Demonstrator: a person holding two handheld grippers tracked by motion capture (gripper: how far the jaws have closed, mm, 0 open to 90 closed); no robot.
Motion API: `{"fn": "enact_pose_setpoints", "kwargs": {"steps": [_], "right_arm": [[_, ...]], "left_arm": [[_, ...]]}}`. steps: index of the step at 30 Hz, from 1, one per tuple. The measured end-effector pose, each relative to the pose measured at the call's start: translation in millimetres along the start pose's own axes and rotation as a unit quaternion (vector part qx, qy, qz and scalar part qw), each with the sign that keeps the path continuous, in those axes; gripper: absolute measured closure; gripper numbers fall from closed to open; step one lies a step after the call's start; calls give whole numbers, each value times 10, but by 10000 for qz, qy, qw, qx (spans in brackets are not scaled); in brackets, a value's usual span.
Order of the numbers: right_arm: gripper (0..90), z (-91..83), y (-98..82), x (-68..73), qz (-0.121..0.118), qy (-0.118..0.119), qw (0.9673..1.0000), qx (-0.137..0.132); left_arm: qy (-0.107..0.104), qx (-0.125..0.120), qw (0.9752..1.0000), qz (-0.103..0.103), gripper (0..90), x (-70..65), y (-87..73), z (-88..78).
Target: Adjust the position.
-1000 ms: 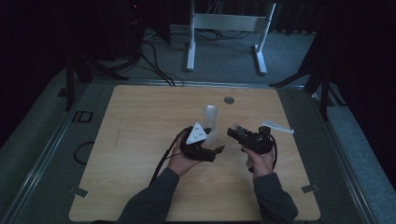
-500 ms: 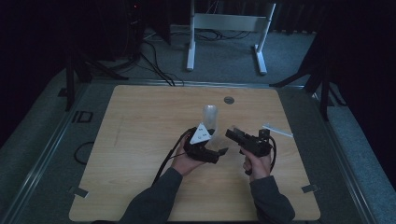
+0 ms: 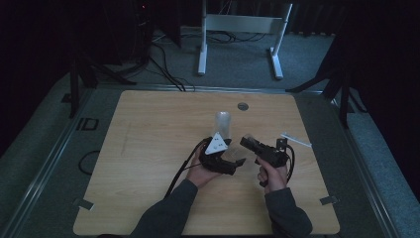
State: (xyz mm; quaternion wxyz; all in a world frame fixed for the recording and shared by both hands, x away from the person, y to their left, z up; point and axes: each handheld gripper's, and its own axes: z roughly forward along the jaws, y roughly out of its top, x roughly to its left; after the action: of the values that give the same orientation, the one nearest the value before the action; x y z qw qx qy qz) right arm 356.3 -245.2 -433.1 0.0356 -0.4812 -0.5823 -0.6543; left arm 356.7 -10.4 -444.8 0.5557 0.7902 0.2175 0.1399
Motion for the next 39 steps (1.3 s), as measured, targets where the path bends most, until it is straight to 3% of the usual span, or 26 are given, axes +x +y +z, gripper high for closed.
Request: {"fn": "enact_pose_setpoints", "kwargs": {"steps": [7, 21, 34, 39], "right_arm": [[413, -1, -16, -38, 145, 129, 9998, -22], [409, -6, -17, -66, 193, 182, 9996, 10], [310, -37, 9, -61, 99, 200, 9997, 100], [304, -74, 20, -43, -103, 245, 9994, 225]], "left_arm": [[19, -6, 10000, -34, 177, -4, -19, 16], [28, -40, 10000, 29, 267, -23, -25, 5], [38, 38, 9999, 150, 284, -29, -23, -4], [55, 89, 9998, 187, 284, -6, -21, -23]]}}
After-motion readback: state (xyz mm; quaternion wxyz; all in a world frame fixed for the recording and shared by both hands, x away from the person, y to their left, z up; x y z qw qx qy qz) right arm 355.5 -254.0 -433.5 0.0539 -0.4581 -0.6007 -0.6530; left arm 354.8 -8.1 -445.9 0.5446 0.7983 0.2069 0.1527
